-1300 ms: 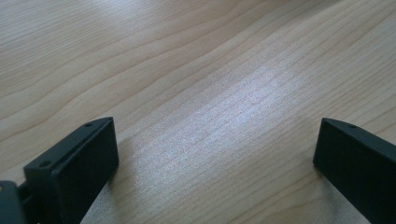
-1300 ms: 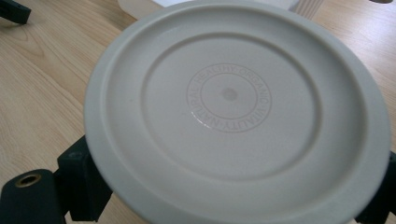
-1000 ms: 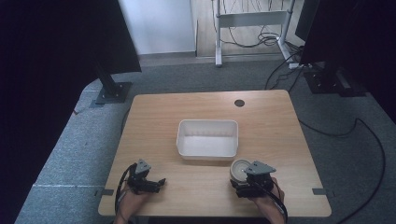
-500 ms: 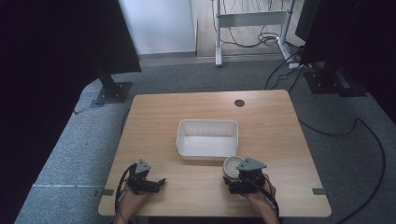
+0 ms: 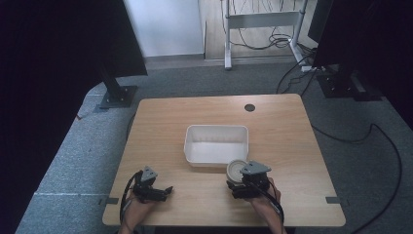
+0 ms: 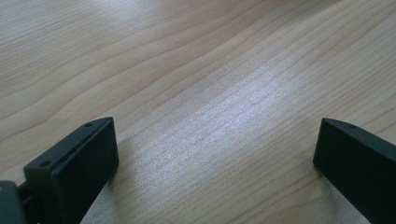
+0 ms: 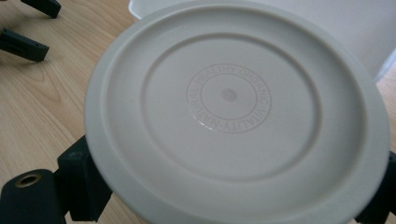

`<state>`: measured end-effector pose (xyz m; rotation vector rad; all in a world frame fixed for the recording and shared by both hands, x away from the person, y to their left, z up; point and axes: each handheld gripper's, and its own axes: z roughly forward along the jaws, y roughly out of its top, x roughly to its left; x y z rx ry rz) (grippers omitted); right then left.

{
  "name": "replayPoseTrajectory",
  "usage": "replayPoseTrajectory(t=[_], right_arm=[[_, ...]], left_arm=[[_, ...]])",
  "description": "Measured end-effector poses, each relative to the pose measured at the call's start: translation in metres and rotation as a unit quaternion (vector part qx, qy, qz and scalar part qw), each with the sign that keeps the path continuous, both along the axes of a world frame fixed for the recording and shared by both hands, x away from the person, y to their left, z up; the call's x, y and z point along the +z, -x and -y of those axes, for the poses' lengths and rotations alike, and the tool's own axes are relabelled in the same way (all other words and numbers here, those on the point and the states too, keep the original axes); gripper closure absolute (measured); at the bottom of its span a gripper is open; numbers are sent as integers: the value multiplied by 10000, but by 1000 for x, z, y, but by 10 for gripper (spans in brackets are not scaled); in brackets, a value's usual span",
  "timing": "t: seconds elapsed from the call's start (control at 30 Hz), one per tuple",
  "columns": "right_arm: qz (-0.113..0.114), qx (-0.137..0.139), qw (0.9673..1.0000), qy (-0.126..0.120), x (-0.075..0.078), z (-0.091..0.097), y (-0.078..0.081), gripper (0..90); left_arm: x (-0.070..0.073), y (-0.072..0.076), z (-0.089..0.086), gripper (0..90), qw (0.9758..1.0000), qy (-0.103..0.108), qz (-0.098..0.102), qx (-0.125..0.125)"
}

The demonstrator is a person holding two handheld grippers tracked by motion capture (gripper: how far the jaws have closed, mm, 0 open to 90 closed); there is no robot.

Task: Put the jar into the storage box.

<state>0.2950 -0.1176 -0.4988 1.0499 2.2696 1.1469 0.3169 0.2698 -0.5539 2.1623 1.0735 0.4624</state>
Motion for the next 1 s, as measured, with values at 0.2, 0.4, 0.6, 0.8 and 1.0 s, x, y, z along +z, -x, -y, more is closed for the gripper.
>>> replayPoseTrajectory(t=[0.2, 0.4, 0.6, 0.8, 1.0], right_arm=[[37, 23, 10000, -35, 5, -8, -6, 93], [17, 20, 10000, -63, 8, -15, -15, 93], [6, -12, 10000, -73, 10, -21, -22, 92], [37, -29, 10000, -65, 13, -27, -29, 93], [38, -65, 10000, -65, 13, -32, -38, 92]], left_arm=[[0, 0, 0, 0, 10000, 0, -1, 0], [0, 0, 0, 0, 10000, 1, -2, 1], [0, 0, 0, 0, 10000, -3, -3, -1], [0, 0, 0, 0, 10000, 3, 0, 0], [0, 0, 0, 0, 10000, 3, -3, 5]])
